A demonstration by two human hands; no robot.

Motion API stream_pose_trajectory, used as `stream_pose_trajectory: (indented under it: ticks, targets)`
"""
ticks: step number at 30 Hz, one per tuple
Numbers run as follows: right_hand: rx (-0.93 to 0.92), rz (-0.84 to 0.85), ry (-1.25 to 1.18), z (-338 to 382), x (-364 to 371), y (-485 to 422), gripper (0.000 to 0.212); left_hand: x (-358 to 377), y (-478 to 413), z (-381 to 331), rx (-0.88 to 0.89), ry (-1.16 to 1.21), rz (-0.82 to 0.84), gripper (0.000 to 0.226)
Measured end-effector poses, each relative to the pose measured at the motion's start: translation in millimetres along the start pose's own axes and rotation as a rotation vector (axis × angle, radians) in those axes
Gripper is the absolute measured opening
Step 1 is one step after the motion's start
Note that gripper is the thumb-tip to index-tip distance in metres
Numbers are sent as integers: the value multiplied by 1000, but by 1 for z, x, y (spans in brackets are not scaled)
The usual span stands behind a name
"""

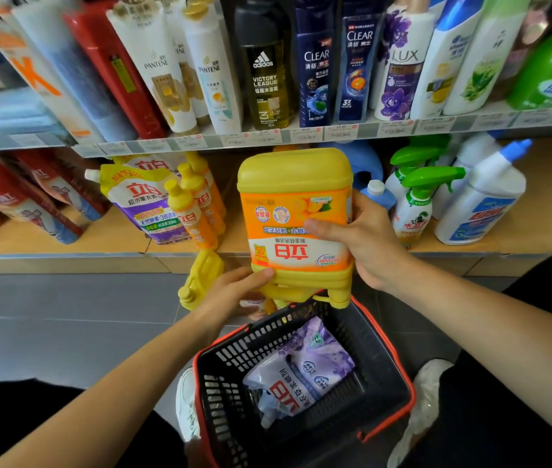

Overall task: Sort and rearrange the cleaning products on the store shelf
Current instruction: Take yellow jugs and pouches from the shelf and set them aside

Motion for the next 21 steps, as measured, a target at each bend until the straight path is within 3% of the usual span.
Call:
stream_pose_trajectory:
  ticks: [2,4,8,12,15,18,21]
  targets:
    - [8,-17,-31,-1,3,-1,69,1,3,8,-76,59,68,57]
    - [15,-16,-66,-3,7,-3,71,0,5,11,-44,104,78,57]
    - [26,16,-121,-8,17,-11,92,-9,13,9,95,254,-57,49]
    - [109,16,-131,-23,17,-20,97,-32,24,-3,238,348,-204,33]
    - [244,68,-102,-46,20,-20,85,-55,36,-9,344,329,-302,29]
    - [379,139,-74,-72,30,-18,76,-72,50,-12,416,299,-404,56]
    - [493,223,33,-99,43,-13,66,-84,63,-16,491,227,-504,45]
Point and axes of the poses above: each hand's wrist, its own y-axis away from the middle knuckle, its own x-axis out of the palm, z = x × y, the point moved 3 cm from there along -y, towards the middle knuckle
